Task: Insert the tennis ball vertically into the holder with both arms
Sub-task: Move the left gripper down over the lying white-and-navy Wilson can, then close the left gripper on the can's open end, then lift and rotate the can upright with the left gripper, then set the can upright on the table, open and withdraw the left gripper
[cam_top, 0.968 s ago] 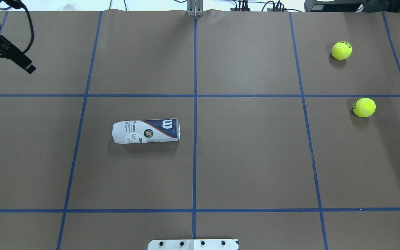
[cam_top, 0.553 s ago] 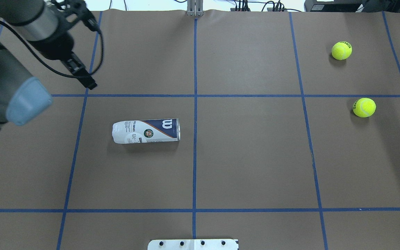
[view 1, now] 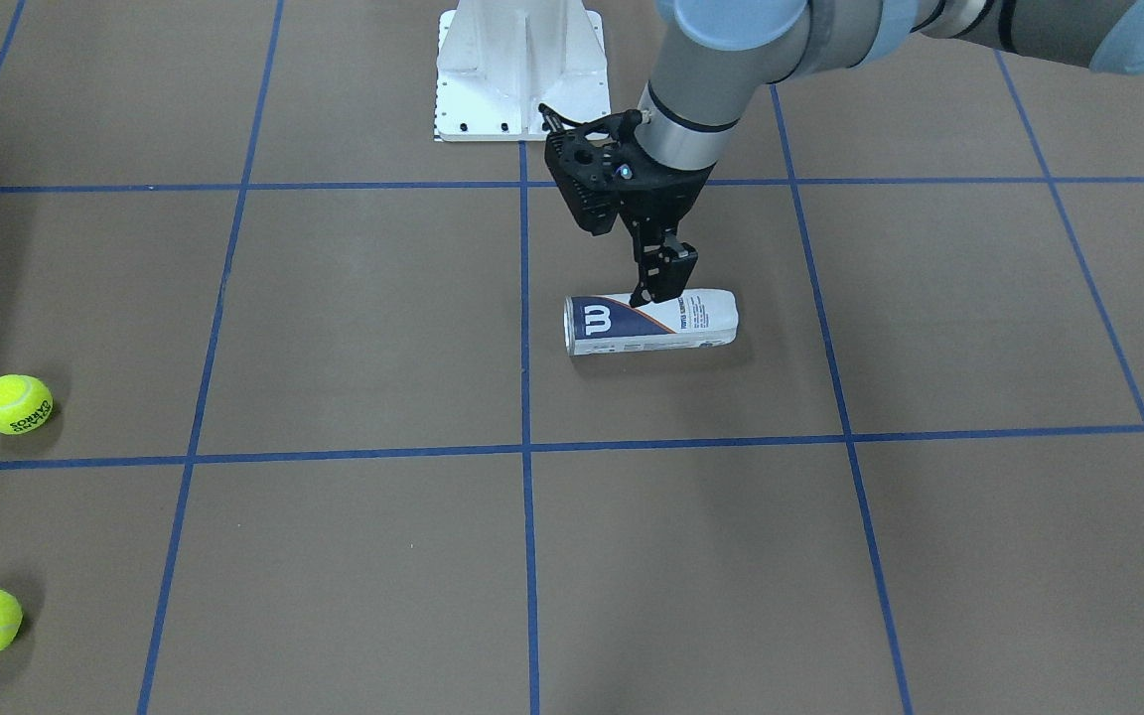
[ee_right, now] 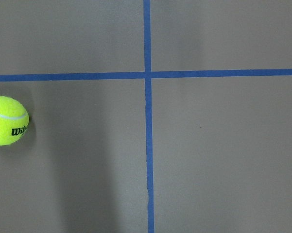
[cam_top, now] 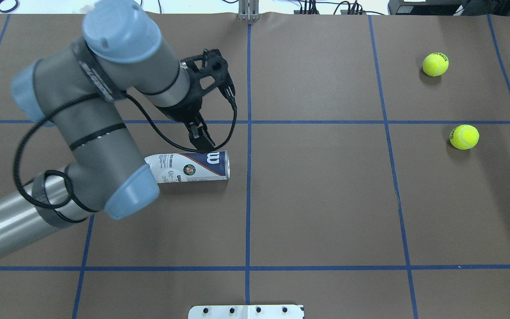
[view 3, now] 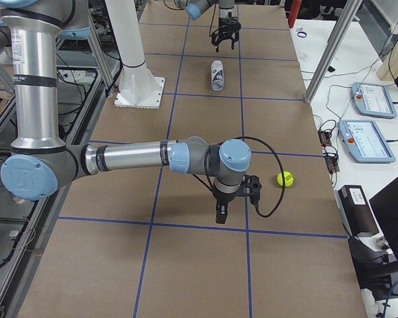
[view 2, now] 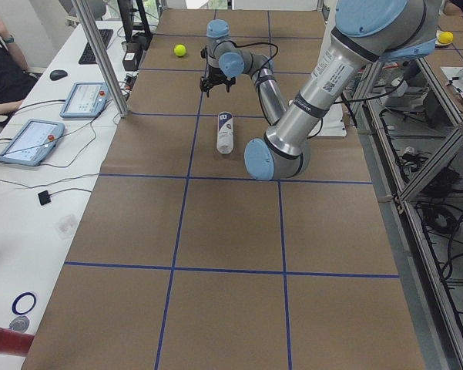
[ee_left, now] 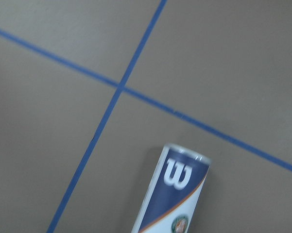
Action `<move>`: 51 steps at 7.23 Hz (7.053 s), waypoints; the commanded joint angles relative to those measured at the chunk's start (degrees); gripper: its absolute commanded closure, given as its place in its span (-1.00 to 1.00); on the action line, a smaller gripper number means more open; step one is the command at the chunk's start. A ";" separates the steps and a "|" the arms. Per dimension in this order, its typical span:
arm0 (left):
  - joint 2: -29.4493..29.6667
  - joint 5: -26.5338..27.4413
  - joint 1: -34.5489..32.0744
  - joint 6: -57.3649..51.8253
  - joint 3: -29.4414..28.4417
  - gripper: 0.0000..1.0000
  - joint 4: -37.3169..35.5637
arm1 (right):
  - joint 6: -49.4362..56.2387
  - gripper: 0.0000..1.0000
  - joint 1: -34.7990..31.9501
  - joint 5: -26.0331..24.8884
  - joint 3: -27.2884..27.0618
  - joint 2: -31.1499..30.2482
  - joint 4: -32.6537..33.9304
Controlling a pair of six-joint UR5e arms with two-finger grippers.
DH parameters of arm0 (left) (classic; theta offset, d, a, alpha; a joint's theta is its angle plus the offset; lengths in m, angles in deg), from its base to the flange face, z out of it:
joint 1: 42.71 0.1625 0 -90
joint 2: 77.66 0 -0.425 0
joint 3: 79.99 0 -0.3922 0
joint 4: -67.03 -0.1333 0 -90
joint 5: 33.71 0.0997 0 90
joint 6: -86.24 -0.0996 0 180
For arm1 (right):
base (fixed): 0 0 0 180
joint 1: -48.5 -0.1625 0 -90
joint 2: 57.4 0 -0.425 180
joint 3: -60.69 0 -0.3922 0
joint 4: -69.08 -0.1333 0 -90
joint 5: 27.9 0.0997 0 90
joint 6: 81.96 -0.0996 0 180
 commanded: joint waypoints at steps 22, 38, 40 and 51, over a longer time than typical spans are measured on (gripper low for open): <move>2.22 15.48 8.20 -5.14 -8.27 0.78 7.12 | -0.21 -0.99 0.24 0.21 -0.05 0.42 0.09; -0.32 53.36 11.80 33.89 -36.45 0.86 105.11 | -0.12 -0.99 0.24 1.44 -1.54 0.51 0.09; -0.32 53.36 12.15 32.93 -36.45 0.75 105.03 | -0.12 -0.99 0.24 1.43 -1.46 0.51 0.09; -0.67 52.92 11.63 28.53 -29.89 -1.00 103.37 | -0.12 -0.99 0.15 1.35 -1.37 0.42 0.26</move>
